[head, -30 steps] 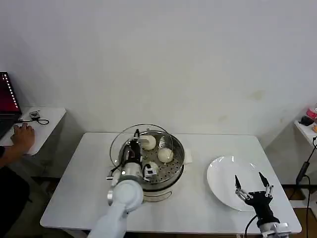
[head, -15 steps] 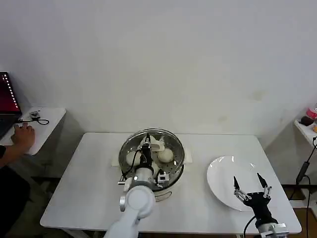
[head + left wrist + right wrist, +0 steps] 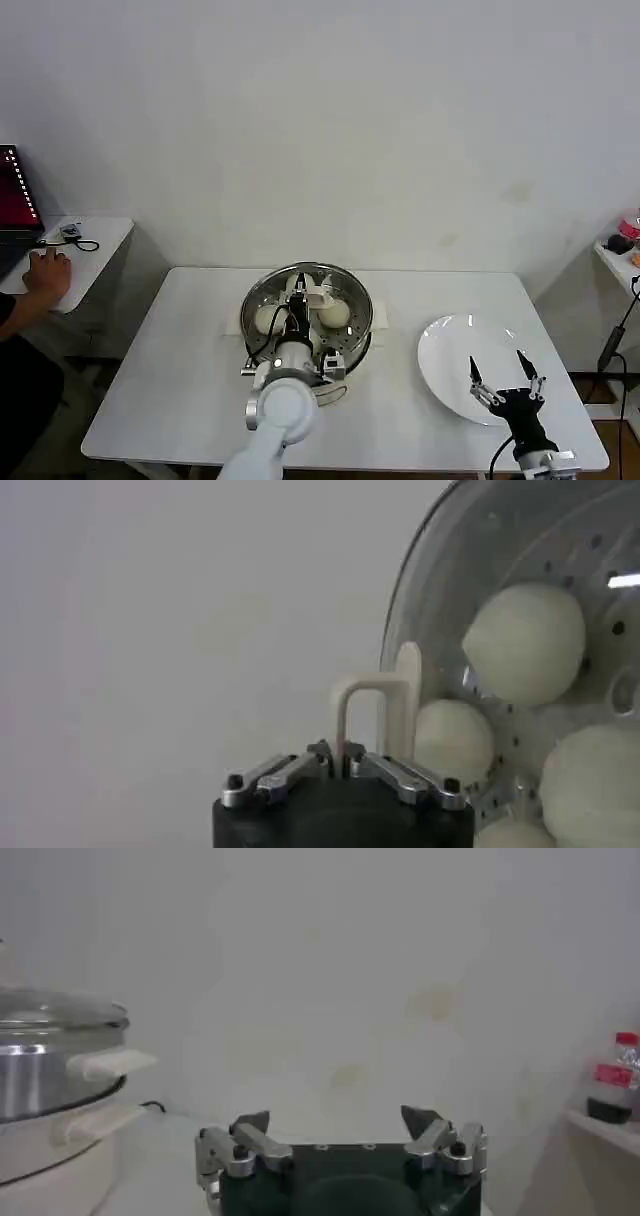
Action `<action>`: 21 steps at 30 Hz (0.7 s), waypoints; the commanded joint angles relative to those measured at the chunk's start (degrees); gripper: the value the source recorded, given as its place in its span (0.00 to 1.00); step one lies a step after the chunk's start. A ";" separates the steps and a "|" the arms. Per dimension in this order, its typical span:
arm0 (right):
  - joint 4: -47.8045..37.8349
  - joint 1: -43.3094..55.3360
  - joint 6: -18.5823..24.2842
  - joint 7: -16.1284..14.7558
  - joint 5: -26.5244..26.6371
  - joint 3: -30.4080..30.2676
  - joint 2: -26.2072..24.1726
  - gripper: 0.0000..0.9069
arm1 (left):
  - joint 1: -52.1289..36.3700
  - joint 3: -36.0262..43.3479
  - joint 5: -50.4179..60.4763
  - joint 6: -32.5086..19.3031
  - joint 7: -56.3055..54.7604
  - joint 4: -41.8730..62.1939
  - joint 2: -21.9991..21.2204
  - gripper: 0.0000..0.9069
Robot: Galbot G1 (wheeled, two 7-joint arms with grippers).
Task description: Take steamed baozi put them in steamer then cover it.
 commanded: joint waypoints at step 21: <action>0.10 -0.23 0.12 -0.16 0.14 -0.30 0.15 1.00 | 0.35 0.15 0.96 -0.41 -0.53 0.99 -0.93 1.00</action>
